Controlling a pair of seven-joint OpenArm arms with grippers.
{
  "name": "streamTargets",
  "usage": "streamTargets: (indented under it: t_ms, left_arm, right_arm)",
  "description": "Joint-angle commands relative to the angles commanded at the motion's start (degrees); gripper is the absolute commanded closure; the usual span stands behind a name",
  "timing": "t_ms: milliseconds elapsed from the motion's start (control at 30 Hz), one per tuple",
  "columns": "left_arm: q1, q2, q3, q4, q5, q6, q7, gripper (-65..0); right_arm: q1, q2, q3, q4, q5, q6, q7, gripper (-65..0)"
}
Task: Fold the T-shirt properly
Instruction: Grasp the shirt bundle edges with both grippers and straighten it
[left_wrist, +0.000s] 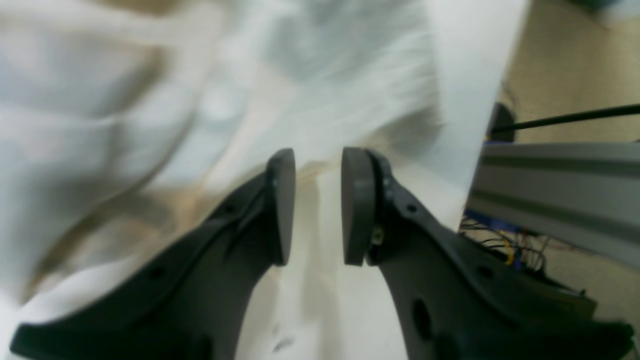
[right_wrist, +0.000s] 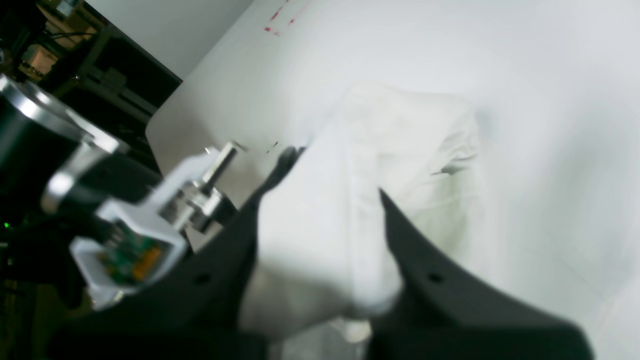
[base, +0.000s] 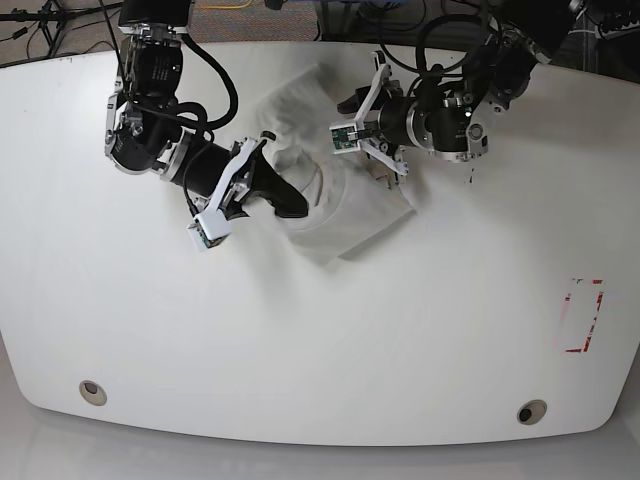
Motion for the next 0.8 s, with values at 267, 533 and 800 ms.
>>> streamTargets:
  t_ms: [267, 533, 800]
  left_arm:
    - [-0.3, 4.8, -0.2, -6.9, 0.1, 0.0, -0.4, -12.9]
    - [-0.3, 6.1, 0.1, -9.8, 0.3, 0.0, -6.1, -13.1]
    - [-2.1, 6.1, -1.8, -22.4, 0.1, 0.0, -9.5, -13.1]
  right_arm:
    - [0.1, 0.0, -0.1, 0.0, 0.0, 0.00, 0.0, -2.1]
    - [0.1, 0.0, -0.4, 0.0, 0.0, 0.00, 0.0, -2.1]
    - [-0.4, 0.2, -1.3, 0.4, 0.1, 0.00, 0.0, -2.1]
